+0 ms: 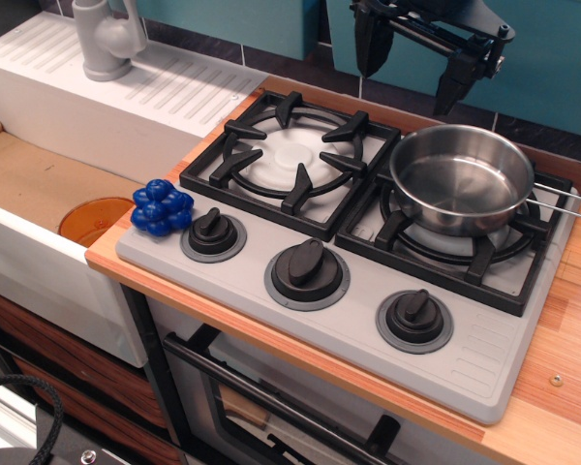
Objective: Put pan on stove and put blueberry in pan
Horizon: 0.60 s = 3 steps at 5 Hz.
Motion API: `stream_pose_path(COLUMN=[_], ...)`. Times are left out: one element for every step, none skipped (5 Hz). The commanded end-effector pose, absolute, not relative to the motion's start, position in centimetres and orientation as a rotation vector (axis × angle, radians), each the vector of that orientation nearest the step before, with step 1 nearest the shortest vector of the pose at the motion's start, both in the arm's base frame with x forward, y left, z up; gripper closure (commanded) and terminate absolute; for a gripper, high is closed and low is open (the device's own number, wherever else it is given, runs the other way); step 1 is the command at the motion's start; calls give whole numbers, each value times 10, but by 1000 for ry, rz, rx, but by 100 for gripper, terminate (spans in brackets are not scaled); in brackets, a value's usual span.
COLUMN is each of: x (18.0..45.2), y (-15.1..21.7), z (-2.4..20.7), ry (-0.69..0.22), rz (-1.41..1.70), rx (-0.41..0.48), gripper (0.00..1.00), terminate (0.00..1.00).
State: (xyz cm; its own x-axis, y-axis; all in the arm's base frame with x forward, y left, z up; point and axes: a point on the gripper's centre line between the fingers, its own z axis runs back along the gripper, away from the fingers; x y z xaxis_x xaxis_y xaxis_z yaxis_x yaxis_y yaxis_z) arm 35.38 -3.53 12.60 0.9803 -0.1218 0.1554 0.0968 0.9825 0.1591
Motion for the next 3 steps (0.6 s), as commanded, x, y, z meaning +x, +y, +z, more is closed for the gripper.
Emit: stream_pose_path(x=[354,362,367], y=[-35,-35,-35], z=[126,104,89], ry=[-165,-212,-243], rz=[-110,-124,-122], rx=[152,151,143], gripper=[0,0,0], terminate=[0,0,0])
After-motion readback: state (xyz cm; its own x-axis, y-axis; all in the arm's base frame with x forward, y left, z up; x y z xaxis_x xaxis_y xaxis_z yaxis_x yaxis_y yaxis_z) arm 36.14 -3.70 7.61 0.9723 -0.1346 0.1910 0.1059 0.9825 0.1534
